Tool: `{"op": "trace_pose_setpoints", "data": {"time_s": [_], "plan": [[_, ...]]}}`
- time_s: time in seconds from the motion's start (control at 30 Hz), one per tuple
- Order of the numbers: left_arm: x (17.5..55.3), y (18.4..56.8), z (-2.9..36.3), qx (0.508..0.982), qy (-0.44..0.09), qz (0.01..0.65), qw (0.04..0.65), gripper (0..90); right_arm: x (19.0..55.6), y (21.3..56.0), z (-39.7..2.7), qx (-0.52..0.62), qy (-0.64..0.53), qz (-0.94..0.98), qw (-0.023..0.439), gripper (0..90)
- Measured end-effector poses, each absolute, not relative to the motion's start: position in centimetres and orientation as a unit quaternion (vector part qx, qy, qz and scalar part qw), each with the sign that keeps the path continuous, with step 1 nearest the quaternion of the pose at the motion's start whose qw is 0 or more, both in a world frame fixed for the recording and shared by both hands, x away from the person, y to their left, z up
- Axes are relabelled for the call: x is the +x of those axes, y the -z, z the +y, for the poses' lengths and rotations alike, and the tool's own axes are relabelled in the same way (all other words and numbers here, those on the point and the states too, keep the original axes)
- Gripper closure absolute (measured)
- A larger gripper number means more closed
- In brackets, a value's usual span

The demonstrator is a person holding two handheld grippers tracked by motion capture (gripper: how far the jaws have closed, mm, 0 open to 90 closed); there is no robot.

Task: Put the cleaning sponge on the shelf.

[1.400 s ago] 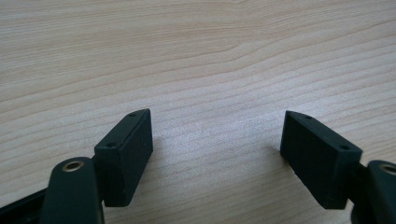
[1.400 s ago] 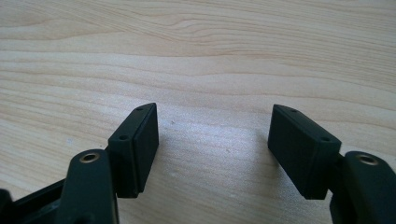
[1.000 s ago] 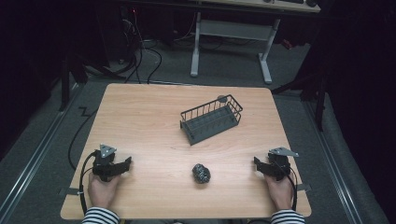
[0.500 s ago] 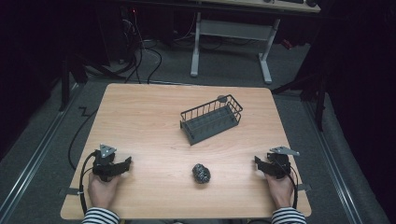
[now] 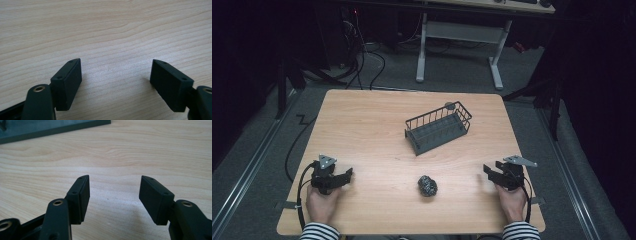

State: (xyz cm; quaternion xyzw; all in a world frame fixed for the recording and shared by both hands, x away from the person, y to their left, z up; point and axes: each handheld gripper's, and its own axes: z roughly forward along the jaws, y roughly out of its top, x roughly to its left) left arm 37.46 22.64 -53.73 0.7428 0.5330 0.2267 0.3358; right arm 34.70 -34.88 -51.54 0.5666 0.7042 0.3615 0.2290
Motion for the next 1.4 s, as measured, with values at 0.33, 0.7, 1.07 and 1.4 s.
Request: {"op": "trace_pose_setpoints", "data": {"time_s": [0.33, 0.7, 1.07, 1.4], "plan": [[37.5, 53.7, 22.6, 0.743, -0.227, 0.533, 0.335, 25.9, 35.5, 49.3, -34.7, 0.557, -0.38, 0.702, 0.228, 44.8], [37.5, 53.7, 22.6, 0.743, -0.227, 0.533, 0.335, 25.9, 37.0, 46.6, -34.0, 0.539, -0.395, 0.708, 0.226, 46.3], [37.5, 53.7, 22.6, 0.743, -0.227, 0.533, 0.336, 25.9, 38.7, 45.0, -33.5, 0.53, -0.398, 0.711, 0.232, 46.3], [37.5, 53.7, 22.7, 0.742, -0.226, 0.534, 0.337, 25.9, 39.6, 43.9, -33.2, 0.526, -0.405, 0.711, 0.233, 46.3]]}}
